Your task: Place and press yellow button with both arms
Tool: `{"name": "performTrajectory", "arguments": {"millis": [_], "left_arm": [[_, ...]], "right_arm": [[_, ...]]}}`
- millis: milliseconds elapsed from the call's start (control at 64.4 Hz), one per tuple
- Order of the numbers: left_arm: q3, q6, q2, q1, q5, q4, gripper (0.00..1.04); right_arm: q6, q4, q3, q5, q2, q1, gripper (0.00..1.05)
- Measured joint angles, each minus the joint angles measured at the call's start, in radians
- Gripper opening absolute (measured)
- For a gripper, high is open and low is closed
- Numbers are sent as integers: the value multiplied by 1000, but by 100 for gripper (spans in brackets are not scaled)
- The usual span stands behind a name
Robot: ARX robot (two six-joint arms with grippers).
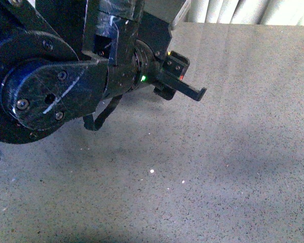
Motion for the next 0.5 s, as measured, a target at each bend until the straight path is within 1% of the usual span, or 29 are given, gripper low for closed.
{"name": "performTrajectory", "arguments": {"millis": [497], "left_arm": [[-33, 0, 16, -11, -3, 29, 34]], "right_arm": [[0, 0, 0, 0, 0, 0, 96]]}}
